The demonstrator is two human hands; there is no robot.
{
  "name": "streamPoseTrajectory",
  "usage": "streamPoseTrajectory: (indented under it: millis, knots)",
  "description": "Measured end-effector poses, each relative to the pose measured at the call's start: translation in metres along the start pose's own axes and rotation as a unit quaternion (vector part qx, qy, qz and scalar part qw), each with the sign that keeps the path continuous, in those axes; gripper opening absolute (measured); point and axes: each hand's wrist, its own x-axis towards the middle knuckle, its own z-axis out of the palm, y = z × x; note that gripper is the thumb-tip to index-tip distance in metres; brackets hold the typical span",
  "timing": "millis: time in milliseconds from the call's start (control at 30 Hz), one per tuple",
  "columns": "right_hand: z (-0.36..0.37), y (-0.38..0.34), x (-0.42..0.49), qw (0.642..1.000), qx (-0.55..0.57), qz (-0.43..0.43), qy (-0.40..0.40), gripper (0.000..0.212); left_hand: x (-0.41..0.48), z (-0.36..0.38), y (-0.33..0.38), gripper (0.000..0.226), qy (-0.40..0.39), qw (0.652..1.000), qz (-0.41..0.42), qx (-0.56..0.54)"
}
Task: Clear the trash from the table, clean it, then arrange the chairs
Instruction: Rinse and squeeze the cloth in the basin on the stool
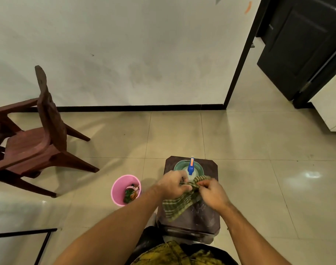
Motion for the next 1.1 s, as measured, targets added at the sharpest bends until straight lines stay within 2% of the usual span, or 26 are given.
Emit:
streamPoseTrajectory:
  millis: [67, 133, 200, 300, 400, 533, 633, 667, 767, 833, 933, 1000, 1100]
  knots:
    - [-0.002, 0.004, -0.002, 0.991, -0.122, -0.042, -0.046, 0.035, 0.004, -0.010, 0.006, 0.018, 0.005, 1.000, 0.019, 0.007]
    - [-0.004, 0.005, 0.000, 0.986, -0.148, -0.075, -0.033, 0.032, 0.007, -0.021, 0.013, 0.017, -0.006, 0.999, 0.028, 0.027]
    - [-0.010, 0.005, 0.001, 0.991, -0.104, -0.079, -0.027, 0.019, 0.009, -0.033, 0.016, 0.017, -0.033, 0.998, 0.012, 0.049]
    - [-0.023, 0.009, -0.001, 0.996, -0.026, -0.071, -0.043, 0.025, 0.007, -0.050, 0.015, 0.021, -0.075, 0.991, -0.016, 0.107]
    - [-0.032, 0.009, -0.006, 0.993, -0.013, -0.100, -0.057, 0.019, 0.004, -0.061, 0.017, 0.022, -0.093, 0.984, -0.023, 0.147]
    - [-0.037, 0.003, -0.009, 0.988, 0.005, -0.138, -0.074, 0.017, 0.002, -0.071, 0.029, 0.020, -0.066, 0.985, 0.007, 0.158]
    - [-0.036, -0.002, -0.015, 0.984, 0.078, -0.130, -0.096, 0.014, 0.001, -0.078, 0.039, 0.024, -0.046, 0.985, 0.036, 0.163]
    - [-0.036, -0.006, -0.017, 0.981, 0.112, -0.121, -0.101, 0.015, 0.000, -0.080, 0.042, 0.025, -0.037, 0.983, 0.051, 0.172]
    - [-0.033, -0.014, -0.018, 0.965, 0.193, -0.137, -0.109, 0.052, -0.003, -0.088, 0.056, 0.028, -0.020, 0.964, 0.120, 0.237]
    - [-0.027, -0.017, -0.015, 0.974, 0.139, -0.132, -0.120, 0.037, -0.004, -0.091, 0.064, 0.027, -0.024, 0.947, 0.153, 0.280]
    - [-0.015, -0.008, -0.011, 0.985, -0.048, -0.107, -0.129, 0.009, -0.007, -0.093, 0.070, 0.028, -0.031, 0.930, 0.171, 0.325]
    - [-0.013, 0.002, -0.007, 0.982, -0.109, -0.116, -0.100, 0.007, -0.010, -0.092, 0.068, 0.027, -0.027, 0.926, 0.169, 0.338]
    - [-0.021, 0.006, -0.012, 0.981, -0.115, -0.138, -0.074, 0.008, -0.015, -0.094, 0.056, 0.027, -0.022, 0.931, 0.145, 0.335]
